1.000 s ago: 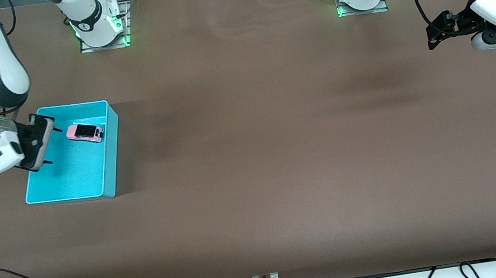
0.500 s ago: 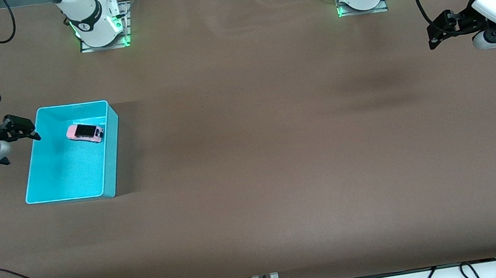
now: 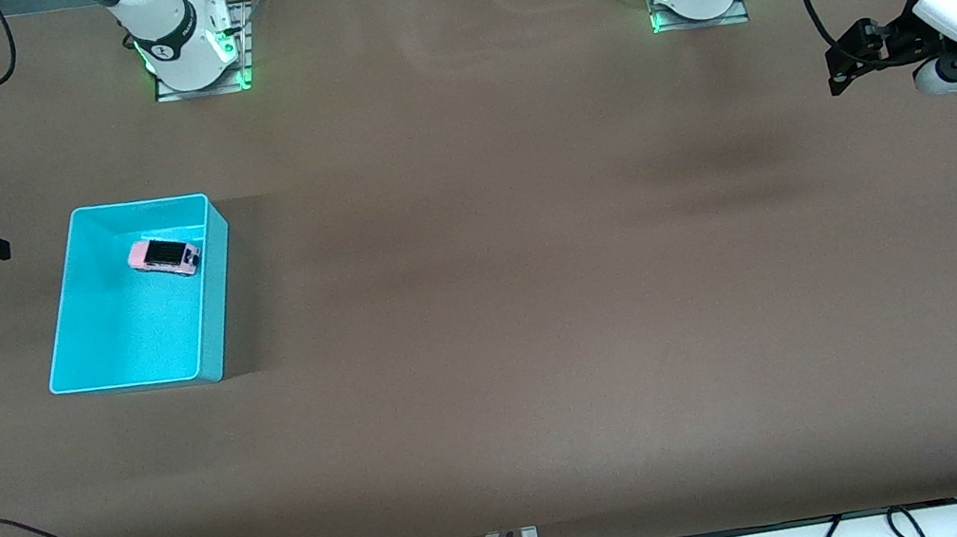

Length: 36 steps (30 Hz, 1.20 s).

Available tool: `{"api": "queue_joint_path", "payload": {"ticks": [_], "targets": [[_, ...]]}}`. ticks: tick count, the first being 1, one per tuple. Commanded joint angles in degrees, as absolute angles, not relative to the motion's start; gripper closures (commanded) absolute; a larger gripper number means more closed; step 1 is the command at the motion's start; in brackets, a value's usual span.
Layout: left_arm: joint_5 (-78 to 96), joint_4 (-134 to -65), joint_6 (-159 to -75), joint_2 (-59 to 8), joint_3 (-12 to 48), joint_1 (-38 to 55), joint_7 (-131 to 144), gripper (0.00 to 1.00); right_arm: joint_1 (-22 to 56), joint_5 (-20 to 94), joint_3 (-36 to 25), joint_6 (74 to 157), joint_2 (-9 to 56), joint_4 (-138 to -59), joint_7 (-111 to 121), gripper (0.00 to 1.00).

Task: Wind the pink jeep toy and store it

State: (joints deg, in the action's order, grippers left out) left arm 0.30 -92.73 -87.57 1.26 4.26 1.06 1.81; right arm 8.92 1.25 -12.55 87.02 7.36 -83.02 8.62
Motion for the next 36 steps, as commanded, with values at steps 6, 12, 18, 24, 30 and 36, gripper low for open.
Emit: {"api": "queue_joint_path", "payload": {"ticks": [6,12,18,24,30,36], "targets": [[0.97,-91.49,-87.19,0.79,4.22,1.05,2.2,0.0,8.88,0.26,-12.66,80.68,3.52,-83.49,5.8,0.0],[0.97,-91.49,-87.19,0.79,4.13,1.14,2.2,0.0,8.96,0.0,-12.04,81.38,-1.22,-89.02,5.01,0.0],[0.97,-91.49,-87.19,0.79,4.13,1.05,2.2,0.0,8.96,0.0,-11.78,83.32,-4.75,-93.17,4.92,0.0],[1.05,-91.49,-87.19,0.79,4.13,1.14,2.2,0.0,8.96,0.09,-11.78,83.76,-3.43,-91.67,5.01,0.0],[1.05,-91.49,-87.19,0.79,4.22,1.14,2.2,0.0,8.96,0.18,-11.78,84.29,-3.16,-91.67,4.92,0.0],[1.23,-91.49,-87.01,0.79,4.22,1.05,2.2,0.0,8.96,0.44,-11.87,84.64,-3.16,-91.67,4.92,0.0]]}}
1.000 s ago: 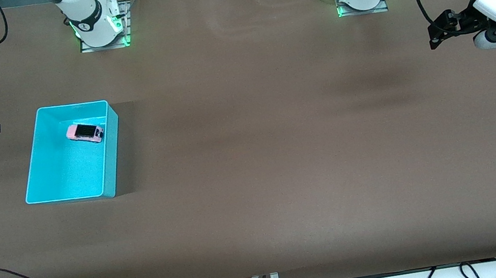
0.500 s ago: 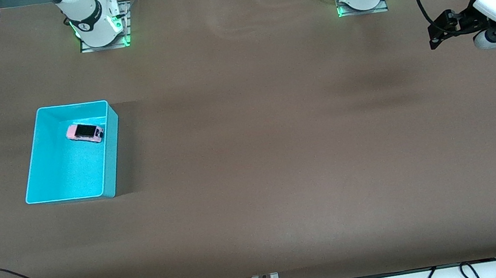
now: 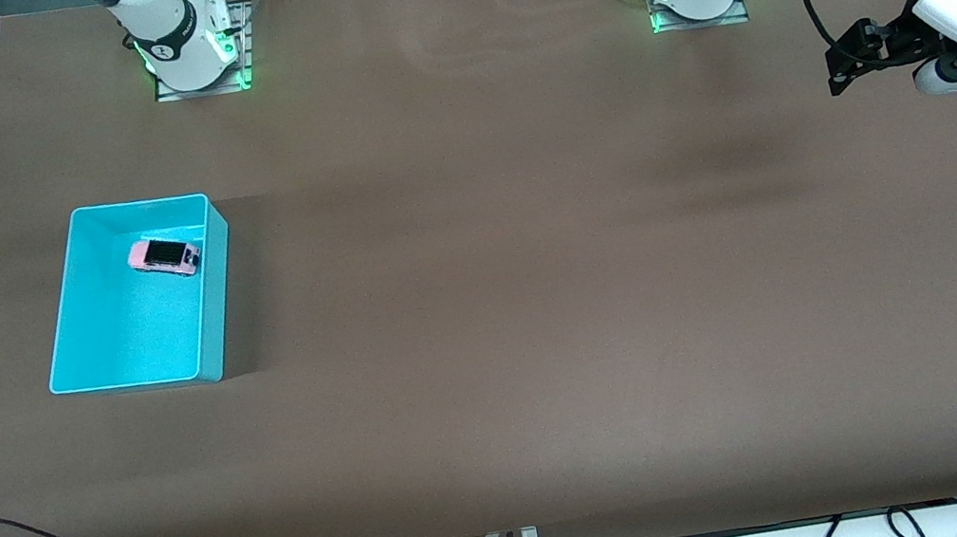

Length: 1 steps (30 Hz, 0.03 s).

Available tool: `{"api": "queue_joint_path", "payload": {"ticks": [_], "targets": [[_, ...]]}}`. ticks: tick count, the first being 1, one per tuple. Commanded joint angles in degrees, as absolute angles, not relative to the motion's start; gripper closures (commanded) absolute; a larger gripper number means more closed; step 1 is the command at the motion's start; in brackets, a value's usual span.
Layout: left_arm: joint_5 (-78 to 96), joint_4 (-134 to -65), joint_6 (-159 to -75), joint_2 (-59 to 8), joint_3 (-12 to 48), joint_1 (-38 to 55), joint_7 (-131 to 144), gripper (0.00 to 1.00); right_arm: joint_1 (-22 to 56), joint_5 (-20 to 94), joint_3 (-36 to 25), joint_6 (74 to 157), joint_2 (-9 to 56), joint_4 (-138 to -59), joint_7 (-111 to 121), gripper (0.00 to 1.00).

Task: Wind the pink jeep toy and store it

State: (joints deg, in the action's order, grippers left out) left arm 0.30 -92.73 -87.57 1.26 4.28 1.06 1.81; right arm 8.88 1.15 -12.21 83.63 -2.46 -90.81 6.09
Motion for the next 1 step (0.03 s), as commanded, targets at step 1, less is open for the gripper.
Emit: {"api": "queue_joint_path", "payload": {"ticks": [1], "targets": [[1.23,-91.49,-86.92,0.79,4.22,1.05,2.2,0.0,8.96,0.44,-11.87,84.64,-3.16,-91.67,4.92,0.0]]}}
